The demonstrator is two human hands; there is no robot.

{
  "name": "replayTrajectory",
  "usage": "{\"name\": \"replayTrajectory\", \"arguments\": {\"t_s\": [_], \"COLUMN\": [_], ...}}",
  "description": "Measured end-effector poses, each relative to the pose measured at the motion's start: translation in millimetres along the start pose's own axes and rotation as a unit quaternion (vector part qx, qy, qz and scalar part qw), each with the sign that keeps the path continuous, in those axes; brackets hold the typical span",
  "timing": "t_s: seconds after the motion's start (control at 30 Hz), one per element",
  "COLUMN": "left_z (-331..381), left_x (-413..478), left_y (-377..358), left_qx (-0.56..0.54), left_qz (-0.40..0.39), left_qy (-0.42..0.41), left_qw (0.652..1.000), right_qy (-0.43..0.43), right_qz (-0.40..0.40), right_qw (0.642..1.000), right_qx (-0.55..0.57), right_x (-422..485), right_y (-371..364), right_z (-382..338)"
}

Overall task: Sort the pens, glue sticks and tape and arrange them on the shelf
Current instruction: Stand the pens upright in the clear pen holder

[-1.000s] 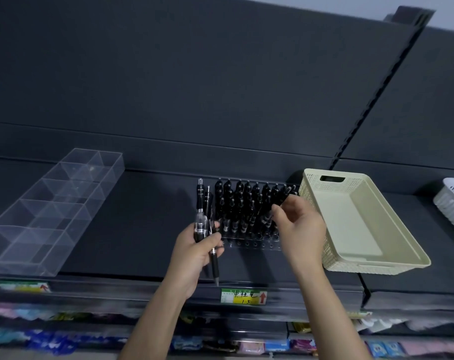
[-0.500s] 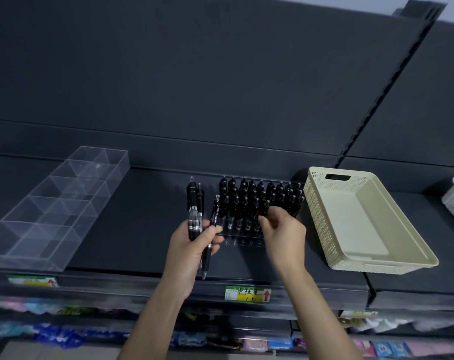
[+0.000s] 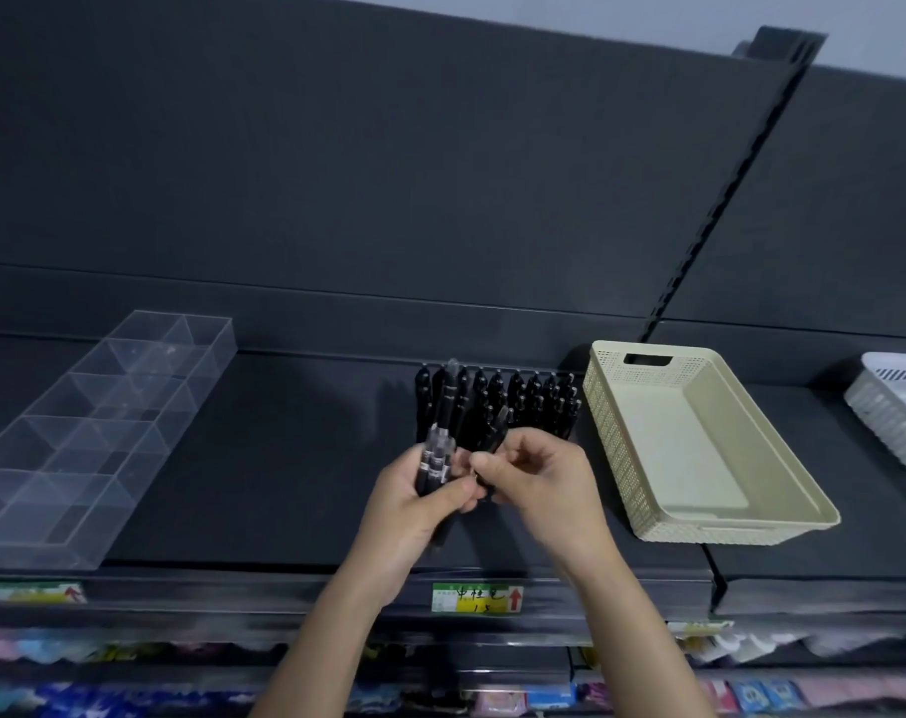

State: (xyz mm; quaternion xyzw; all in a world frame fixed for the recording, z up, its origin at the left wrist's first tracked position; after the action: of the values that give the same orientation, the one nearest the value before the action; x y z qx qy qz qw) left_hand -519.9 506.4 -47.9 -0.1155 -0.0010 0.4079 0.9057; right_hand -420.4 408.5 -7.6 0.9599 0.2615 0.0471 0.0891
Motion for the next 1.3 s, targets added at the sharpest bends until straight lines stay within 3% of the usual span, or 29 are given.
{"name": "replayTrajectory", "arguments": {"t_s": [0.1,0.2,0.37,0.63,0.87,1.03,1.2,1.3], "left_z": [-2,-4,-4,2,6,4,4,2], "left_x": [2,5,6,2,-1,-4,-5,-5], "left_y": [-7,-3,-1,2,5,9,6,-3], "left_qx": [0.024,0.03,0.126,0.09,0.046,0.081,0.094,0.102], "left_qz": [0.004,0.047,0.047,0.042,0.054,0.053,0.038,0.028], "left_qy": [-0.007,0.0,-0.045,-0.023,-0.003,-0.009,-0.033,-0.034], "left_qw": [1.0,0.998,0.99,0.995,0.997,0.995,0.994,0.994], "right_qy": [0.023,0.024,0.09,0.137,0.127,0.124,0.047,-0.049], "right_qz": [0.03,0.124,0.233,0.188,0.149,0.141,0.155,0.107], "right_qw": [0.999,0.992,0.958,0.944,0.943,0.945,0.968,0.993], "right_qx": [-0.004,0.021,-0.143,-0.234,-0.27,-0.267,-0.191,-0.017], "right_x": [0,5,16,25,28,28,13,4], "right_y": [10,32,51,31,17,14,26,25], "right_z": [-4,-3,-5,8,32,35,34,28]}}
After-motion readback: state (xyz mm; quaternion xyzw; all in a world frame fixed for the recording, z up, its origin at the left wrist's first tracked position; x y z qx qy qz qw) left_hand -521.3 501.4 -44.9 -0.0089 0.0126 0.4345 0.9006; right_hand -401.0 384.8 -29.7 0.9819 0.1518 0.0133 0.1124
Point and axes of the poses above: each hand's wrist, its own x-axis towards the middle knuckle, its own y-axis out of the back of the hand, z = x × y, the point moved 4 cm from there along x, towards the middle knuckle, and after that the axes turned 11 degrees about z, right-handed, at the moved point
